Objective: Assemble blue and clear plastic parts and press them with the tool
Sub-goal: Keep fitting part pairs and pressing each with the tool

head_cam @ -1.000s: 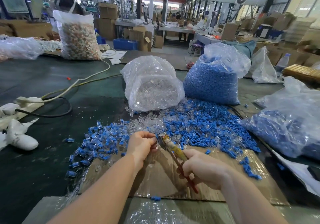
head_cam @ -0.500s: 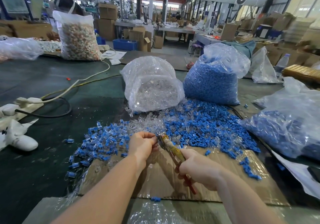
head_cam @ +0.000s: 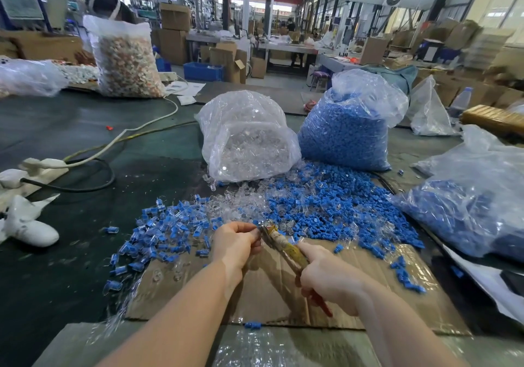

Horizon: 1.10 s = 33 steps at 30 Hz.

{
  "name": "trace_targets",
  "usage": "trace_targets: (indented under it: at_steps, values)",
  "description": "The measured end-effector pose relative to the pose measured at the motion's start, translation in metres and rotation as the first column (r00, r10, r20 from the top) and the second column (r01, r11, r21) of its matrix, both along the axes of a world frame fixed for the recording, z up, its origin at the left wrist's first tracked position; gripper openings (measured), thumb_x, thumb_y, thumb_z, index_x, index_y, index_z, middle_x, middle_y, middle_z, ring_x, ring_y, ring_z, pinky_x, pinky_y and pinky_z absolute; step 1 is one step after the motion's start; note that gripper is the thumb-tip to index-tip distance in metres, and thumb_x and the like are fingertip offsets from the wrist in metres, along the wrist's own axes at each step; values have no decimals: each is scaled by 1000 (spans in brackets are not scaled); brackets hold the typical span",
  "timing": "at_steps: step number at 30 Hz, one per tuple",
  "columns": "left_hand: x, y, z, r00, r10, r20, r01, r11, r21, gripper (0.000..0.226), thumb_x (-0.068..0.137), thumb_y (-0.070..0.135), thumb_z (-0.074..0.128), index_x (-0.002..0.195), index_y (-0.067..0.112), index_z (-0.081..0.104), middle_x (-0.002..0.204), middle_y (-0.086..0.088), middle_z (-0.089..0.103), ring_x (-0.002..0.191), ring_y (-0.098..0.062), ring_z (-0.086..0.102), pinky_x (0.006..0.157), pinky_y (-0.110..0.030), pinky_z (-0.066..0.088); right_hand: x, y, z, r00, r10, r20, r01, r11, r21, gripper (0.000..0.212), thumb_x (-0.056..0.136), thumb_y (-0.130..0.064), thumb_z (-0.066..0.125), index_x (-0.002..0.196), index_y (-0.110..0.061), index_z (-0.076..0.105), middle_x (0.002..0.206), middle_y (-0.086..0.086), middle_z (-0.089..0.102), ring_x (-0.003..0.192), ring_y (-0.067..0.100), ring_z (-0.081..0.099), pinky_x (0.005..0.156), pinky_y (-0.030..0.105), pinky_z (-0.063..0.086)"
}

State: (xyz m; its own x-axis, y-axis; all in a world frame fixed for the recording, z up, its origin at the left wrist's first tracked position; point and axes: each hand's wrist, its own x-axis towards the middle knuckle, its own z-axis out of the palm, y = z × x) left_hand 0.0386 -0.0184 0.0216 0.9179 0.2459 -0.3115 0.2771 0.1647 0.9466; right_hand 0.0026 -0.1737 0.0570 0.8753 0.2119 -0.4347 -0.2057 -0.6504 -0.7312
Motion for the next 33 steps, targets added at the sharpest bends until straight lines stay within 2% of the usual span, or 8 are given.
trace_targets:
  at_steps: [4, 6, 8, 12, 18, 25, 29, 33]
  values:
    - [4, 1, 4, 999, 16, 44, -17, 1000, 5, 8, 87, -2, 58, 89, 4, 62, 81, -14, 64, 63, -16, 61, 57, -24, 55, -2, -3, 8, 991, 4, -137, 19, 987, 160, 38, 76, 15, 39, 95, -13, 56, 75, 2, 59, 58, 10, 57, 53, 23, 46]
    - [5, 3, 6, 998, 16, 52, -18, 999, 39, 8, 87, -1, 58, 88, 5, 63, 80, -12, 64, 62, -14, 61, 53, -20, 53, -1, -5, 10, 987, 37, -153, -9, 984, 177, 39, 75, 16, 38, 97, -10, 57, 69, 1, 57, 62, 12, 57, 60, 28, 45]
    - [5, 5, 6, 998, 14, 56, -17, 998, 55, 8, 87, -2, 58, 90, 4, 63, 80, -12, 63, 63, -15, 61, 54, -20, 53, -1, -5, 9, 987, 53, -152, -28, 986, 164, 40, 75, 15, 38, 100, -10, 56, 72, 2, 56, 67, 16, 55, 65, 32, 45]
    - [5, 4, 7, 998, 23, 64, -26, 999, 46, 8, 87, -4, 57, 87, 2, 63, 77, -12, 61, 63, -18, 59, 59, -24, 54, -1, 0, 6, 996, 17, -85, -8, 994, 105, 35, 76, 13, 34, 97, -9, 52, 78, 8, 54, 67, 19, 52, 57, 30, 44]
    - [5, 3, 5, 998, 43, 54, -46, 998, 46, 10, 87, -2, 58, 86, 5, 64, 76, -10, 63, 62, -15, 60, 58, -22, 55, 0, 0, -2, 999, -24, -46, 28, 995, 93, 61, 76, 10, 37, 131, -15, 43, 88, 7, 56, 65, 18, 53, 54, 28, 41]
    - [8, 4, 2, 996, 52, 69, -50, 998, -41, 9, 86, -2, 59, 90, 4, 65, 78, -11, 62, 63, -15, 60, 57, -23, 51, -2, -5, 2, 967, -28, -252, 125, 917, 379, 43, 69, 18, 41, 101, -3, 61, 74, 9, 65, 70, 23, 63, 53, 28, 49]
    - [10, 4, 0, 994, 63, 86, -59, 997, -43, 11, 86, -1, 59, 86, 9, 64, 78, -9, 62, 59, -10, 61, 56, -21, 51, -1, -7, 0, 991, -31, -130, 66, 959, 275, 38, 70, 13, 48, 92, -14, 61, 83, 8, 57, 68, 17, 55, 54, 25, 45]
    - [10, 4, 0, 994, 67, 81, -65, 997, -36, 13, 86, -1, 59, 86, 10, 65, 80, -9, 63, 65, -13, 61, 56, -21, 50, 0, -9, -3, 996, -18, -90, 38, 971, 234, 49, 69, 10, 51, 108, -20, 54, 99, 10, 54, 72, 16, 54, 58, 24, 44]
